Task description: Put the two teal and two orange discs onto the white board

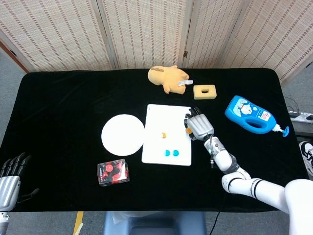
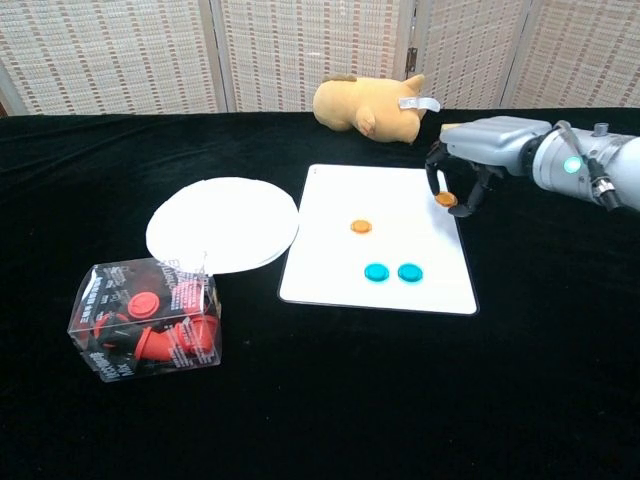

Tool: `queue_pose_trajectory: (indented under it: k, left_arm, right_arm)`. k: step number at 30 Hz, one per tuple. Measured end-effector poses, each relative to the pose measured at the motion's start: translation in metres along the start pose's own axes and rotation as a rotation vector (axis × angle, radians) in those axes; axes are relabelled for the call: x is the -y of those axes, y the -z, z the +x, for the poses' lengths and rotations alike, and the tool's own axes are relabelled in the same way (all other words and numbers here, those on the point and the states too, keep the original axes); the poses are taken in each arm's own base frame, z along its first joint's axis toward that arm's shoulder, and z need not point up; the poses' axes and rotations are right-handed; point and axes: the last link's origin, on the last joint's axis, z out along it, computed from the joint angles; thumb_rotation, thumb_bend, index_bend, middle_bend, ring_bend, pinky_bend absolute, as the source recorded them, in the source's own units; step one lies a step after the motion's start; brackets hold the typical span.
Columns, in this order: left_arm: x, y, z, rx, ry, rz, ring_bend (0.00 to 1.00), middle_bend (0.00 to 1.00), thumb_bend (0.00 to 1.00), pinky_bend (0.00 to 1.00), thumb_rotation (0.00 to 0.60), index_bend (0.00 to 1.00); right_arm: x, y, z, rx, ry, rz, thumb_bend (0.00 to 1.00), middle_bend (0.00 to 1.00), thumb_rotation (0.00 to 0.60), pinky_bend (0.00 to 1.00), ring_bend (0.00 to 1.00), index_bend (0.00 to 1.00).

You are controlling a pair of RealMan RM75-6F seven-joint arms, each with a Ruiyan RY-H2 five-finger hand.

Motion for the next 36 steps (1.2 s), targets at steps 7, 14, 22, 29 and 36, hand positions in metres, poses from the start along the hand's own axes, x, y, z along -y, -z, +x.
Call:
queue_pose_trajectory:
  k: [7,14,22,29,36]
  left_arm:
    - [0.003,0.000,-0.001,0.002,0.005,0.006,0.00,0.00,0.13,0.00,0.600,0.00]
    - [0.006,0.000,-0.003,0.003,0.010,0.012,0.00,0.00,0.13,0.00,0.600,0.00]
    - [0.007,0.000,-0.005,0.006,0.012,0.014,0.00,0.00,0.13,0.00,0.600,0.00]
    - [0.008,0.000,-0.005,0.005,0.015,0.015,0.00,0.00,0.13,0.00,0.600,0.00]
    - [0.009,-0.001,-0.002,-0.005,0.015,0.012,0.00,0.00,0.13,0.00,0.600,0.00]
  right_arm:
    - [0.035,-0.011,0.000,0.015,0.014,0.042,0.26,0.20,0.600,0.00,0.06,0.49]
    - [0.047,-0.018,-0.003,0.022,0.033,0.048,0.27,0.20,0.600,0.00,0.05,0.49]
    - [0.051,-0.021,-0.005,0.026,0.043,0.044,0.27,0.19,0.600,0.00,0.05,0.45]
    - [0.052,-0.020,-0.007,0.030,0.039,0.051,0.27,0.18,0.600,0.00,0.05,0.27]
    - [0.039,-0.009,0.004,-0.019,-0.015,0.038,0.27,0.18,0.600,0.00,0.06,0.25]
